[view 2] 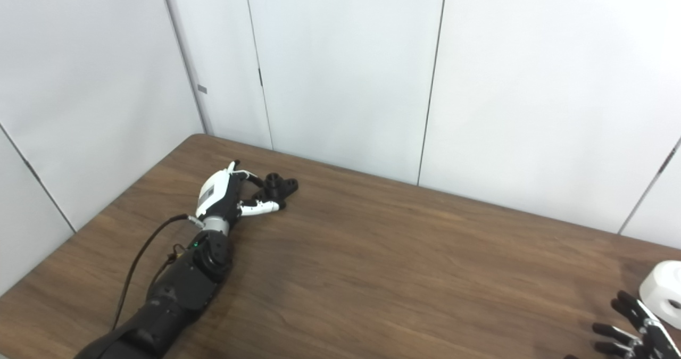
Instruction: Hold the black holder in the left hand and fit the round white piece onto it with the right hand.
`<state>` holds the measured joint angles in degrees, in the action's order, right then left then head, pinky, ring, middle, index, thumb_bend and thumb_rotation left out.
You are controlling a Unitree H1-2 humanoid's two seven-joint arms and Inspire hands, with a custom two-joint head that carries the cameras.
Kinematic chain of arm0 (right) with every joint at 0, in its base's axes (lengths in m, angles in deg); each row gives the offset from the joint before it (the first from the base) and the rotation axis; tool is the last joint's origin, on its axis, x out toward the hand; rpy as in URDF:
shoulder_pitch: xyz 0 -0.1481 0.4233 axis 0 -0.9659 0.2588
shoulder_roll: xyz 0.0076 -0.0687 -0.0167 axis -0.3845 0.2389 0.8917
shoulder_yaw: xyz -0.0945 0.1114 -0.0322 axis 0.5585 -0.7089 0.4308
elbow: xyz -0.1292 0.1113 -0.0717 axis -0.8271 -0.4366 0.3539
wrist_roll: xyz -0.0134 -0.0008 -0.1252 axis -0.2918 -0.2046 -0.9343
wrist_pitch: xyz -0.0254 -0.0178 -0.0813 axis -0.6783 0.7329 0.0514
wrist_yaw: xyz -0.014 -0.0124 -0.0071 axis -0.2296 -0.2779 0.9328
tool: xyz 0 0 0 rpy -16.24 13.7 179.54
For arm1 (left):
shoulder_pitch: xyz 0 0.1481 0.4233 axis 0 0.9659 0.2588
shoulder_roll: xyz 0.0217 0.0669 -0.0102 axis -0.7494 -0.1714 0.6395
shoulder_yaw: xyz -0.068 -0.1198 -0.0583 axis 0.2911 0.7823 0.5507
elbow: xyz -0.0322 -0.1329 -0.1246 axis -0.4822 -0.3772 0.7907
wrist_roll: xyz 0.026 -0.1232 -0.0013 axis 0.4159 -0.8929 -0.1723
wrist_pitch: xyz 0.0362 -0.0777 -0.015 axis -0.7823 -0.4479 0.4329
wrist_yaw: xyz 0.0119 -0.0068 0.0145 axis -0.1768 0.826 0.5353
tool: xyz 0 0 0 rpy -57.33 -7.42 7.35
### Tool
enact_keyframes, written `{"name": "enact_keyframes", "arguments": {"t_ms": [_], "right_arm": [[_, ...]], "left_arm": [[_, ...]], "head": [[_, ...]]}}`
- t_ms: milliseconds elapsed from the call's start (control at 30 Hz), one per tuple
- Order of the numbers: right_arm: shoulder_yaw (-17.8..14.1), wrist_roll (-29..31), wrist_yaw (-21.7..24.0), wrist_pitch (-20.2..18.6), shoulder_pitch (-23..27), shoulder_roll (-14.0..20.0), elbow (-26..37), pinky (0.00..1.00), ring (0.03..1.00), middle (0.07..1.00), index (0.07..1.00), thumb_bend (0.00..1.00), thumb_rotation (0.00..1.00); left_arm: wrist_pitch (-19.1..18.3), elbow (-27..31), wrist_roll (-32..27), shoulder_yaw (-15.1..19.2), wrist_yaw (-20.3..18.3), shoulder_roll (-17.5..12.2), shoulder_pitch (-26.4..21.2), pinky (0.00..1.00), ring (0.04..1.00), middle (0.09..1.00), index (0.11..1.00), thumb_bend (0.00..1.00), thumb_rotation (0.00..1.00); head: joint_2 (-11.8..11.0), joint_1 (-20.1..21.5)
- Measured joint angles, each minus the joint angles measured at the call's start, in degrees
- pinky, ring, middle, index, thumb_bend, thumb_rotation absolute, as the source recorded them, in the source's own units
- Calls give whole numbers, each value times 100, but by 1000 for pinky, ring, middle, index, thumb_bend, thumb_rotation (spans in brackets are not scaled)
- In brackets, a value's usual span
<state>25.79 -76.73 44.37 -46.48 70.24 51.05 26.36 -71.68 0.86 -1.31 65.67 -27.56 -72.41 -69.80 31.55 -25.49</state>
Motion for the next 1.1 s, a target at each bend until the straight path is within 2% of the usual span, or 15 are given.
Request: {"name": "enact_keyframes", "arguments": {"t_ms": [267,633,833,967,1100], "right_arm": [[-9,-15,-1,-20,2,-2,2,595,688,865,859,670,92],[-8,-105,-21,-46,20,-21,4,595,688,861,855,678,130],[-10,-99,-23,-52,28,-35,9,573,676,858,848,685,117],[-9,-101,-27,-51,54,-39,5,562,658,842,833,692,88],[-4,-99,-28,-45,90,-60,-9,548,659,837,825,705,95]], "left_arm": [[54,-196,104,-246,328,-17,-63,1000,1000,930,484,524,56],[58,-167,82,-299,252,-55,-58,1000,1000,925,485,524,58],[358,58,-144,-353,-150,-156,38,1000,1000,945,484,525,58],[796,281,-445,-442,-620,-183,162,1000,1000,974,484,525,59],[1053,605,-596,-669,-1239,-215,207,1000,1000,996,484,525,60]], "head": [[-9,-26],[-18,88],[0,220],[18,316],[18,378]]}}
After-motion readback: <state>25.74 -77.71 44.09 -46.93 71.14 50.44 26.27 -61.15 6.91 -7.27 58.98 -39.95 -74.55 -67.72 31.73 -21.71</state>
